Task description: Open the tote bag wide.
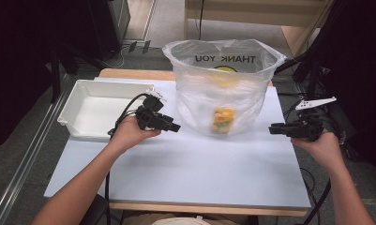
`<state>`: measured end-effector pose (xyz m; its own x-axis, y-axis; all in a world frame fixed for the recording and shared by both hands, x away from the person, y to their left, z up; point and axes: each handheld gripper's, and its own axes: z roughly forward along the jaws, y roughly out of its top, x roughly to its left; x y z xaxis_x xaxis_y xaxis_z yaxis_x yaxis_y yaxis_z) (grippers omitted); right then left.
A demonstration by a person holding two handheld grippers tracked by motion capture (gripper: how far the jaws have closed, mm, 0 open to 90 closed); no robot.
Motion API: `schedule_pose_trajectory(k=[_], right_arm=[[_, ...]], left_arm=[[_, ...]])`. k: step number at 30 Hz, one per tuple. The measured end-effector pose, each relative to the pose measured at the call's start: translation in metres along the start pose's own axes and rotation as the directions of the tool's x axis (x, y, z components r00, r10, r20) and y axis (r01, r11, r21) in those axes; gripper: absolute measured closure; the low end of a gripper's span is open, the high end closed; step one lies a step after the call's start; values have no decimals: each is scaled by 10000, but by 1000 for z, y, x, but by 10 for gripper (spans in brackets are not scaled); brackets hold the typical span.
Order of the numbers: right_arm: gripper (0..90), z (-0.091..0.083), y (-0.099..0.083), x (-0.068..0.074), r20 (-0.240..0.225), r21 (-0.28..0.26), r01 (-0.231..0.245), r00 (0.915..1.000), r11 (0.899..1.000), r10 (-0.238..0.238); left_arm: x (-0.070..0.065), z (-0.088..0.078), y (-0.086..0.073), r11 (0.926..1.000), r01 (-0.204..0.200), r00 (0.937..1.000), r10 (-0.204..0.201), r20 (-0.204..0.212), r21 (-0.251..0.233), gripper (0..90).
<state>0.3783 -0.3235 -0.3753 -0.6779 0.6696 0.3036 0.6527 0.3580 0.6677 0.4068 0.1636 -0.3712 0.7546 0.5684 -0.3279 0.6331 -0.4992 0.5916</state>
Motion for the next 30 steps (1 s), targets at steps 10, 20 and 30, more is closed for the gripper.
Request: schedule_pose_trajectory(k=[10,20,30], right_arm=[[888,-29,38,-9,-103,-24,108,9999,9999,-109],[887,-50,78,-12,82,323,514,9986,9982,-517],[891,-63,106,-5,26,179,819,9966,9965,-820]], left_arm=[[2,-15,23,9999,-117,9998,118,-185,61,466],[3,-29,51,9998,-160,9998,159,-102,-81,487],[0,-50,80,9992,-346,9991,341,-253,-204,555]])
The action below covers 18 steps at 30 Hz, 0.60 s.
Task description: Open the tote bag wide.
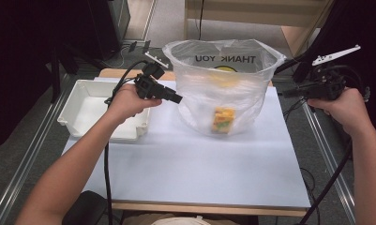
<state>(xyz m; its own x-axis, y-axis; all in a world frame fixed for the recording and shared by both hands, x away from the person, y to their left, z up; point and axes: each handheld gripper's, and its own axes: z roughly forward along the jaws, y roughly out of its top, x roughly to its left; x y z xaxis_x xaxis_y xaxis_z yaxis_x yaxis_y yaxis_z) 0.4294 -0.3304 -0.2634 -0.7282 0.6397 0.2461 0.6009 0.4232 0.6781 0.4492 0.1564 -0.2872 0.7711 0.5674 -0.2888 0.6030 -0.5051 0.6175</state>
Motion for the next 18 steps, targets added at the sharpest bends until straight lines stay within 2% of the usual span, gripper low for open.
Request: schedule_pose_trajectory(k=[2,4,5,7,8,12,14,18], right_arm=[[893,-3,7,0,140,-39,-31,9999,10000,31],[893,-6,12,0,261,-113,-7,9997,9999,10],[893,-6,12,0,261,-113,-7,9997,9999,10],[893,-7,18,2,347,-86,-1,9994,10000,4],[893,-7,20,2,362,-72,35,9993,10000,-32],[895,-8,25,4,383,16,42,9993,10000,-43],[896,-10,32,5,414,35,205,9989,9998,-206],[896,-12,43,7,492,83,329,9982,9994,-332]], left_arm=[[-3,-7,11,9999,9,9996,-13,-275,-137,568],[-5,-13,17,9988,-55,9990,33,-441,-491,589],[-5,-13,17,9988,-55,9990,33,-441,-491,597],[-5,-19,26,9965,137,9970,-200,-750,-827,620],[-5,-20,29,9963,141,9956,-218,-911,-847,642],[-6,-21,37,9965,253,9940,-335,-1039,-798,674],[-6,-22,47,9968,319,9954,-384,-874,-738,707],[-4,-24,59,9968,289,9966,-345,-749,-742,705]])
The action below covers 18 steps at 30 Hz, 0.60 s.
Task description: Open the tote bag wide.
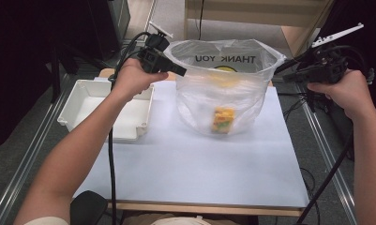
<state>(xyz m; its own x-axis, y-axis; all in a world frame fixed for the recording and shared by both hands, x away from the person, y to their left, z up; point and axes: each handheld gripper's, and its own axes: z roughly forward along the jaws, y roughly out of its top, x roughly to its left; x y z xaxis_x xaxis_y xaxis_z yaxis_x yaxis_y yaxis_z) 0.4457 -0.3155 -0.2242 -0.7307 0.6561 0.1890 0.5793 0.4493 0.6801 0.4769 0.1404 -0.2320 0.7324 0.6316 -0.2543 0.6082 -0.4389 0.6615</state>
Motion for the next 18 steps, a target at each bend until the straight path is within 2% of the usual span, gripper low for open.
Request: schedule_pose_trajectory(k=[1,3,5,7,10,13,18], right_arm=[[896,0,3,0,-9,30,37,10000,10000,-37],[896,1,8,0,-31,53,65,10000,10000,-65],[900,1,12,0,-46,-25,130,9999,9999,-130],[900,2,16,0,-151,-55,142,9998,9999,-143],[900,2,24,0,-54,-22,202,9998,9998,-202],[900,0,34,1,-9,-134,228,9997,9996,-229],[900,4,48,0,114,-124,207,9997,9997,-205]], left_arm=[[3,0,8,10000,5,10000,-5,79,-14,707],[5,-1,11,10000,37,9999,-37,104,-24,730],[10,-2,22,9999,105,9999,-105,116,32,760],[11,-3,25,9999,146,9999,-146,9,45,791],[13,-3,39,9999,118,9992,-116,-381,41,821],[12,-2,45,9999,111,9984,-106,-548,80,852],[6,9,60,9996,250,9965,-241,-796,105,867]])
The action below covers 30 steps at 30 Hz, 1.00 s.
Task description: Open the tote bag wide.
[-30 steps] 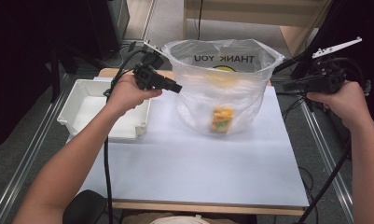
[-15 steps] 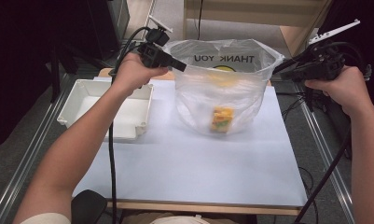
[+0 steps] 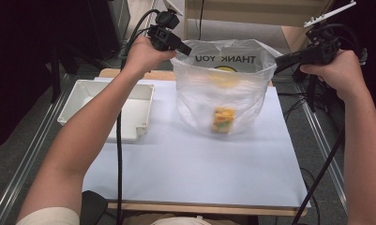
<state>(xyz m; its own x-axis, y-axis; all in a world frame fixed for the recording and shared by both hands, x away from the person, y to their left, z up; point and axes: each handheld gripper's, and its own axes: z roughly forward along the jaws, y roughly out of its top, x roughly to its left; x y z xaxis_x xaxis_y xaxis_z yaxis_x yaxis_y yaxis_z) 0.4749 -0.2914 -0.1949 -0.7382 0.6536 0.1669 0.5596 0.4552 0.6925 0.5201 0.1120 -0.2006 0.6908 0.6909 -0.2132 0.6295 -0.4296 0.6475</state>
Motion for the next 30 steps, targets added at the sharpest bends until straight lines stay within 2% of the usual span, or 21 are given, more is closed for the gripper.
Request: schedule_pose_trajectory(k=[4,7,9,10,11,16,19,25,27,30], right_arm=[[900,7,9,1,54,18,35,10000,10000,-35],[900,13,16,2,218,112,36,9998,9999,-38],[900,17,20,3,320,98,64,9995,9999,-67],[900,19,22,3,303,31,160,9994,9999,-161],[900,21,24,3,266,-62,141,9995,9999,-139],[900,32,33,3,323,68,102,9994,9999,-104],[900,41,39,5,309,161,64,9995,9999,-69],[900,55,46,5,254,267,25,9997,9996,-32],[900,64,51,4,335,436,144,9993,9989,-159],[900,71,59,5,300,551,225,9993,9982,-241]], left_arm=[[-5,9,6,10000,73,9998,-72,-209,65,880],[-9,18,11,9998,-7,9977,20,-684,197,893],[-10,21,13,9998,20,9967,-6,-806,178,894],[-14,27,15,9996,80,9929,-46,-1185,281,897],[-15,29,16,9995,80,9908,-37,-1356,317,900],[-18,38,21,9988,461,9879,-427,-1492,191,900],[-22,43,24,9986,465,9884,-424,-1461,243,900],[-23,51,28,9978,656,9859,-642,-1548,41,900],[-24,54,29,9980,626,9852,-601,-1607,101,900],[-22,60,32,9967,783,9836,-739,-1645,205,900]])
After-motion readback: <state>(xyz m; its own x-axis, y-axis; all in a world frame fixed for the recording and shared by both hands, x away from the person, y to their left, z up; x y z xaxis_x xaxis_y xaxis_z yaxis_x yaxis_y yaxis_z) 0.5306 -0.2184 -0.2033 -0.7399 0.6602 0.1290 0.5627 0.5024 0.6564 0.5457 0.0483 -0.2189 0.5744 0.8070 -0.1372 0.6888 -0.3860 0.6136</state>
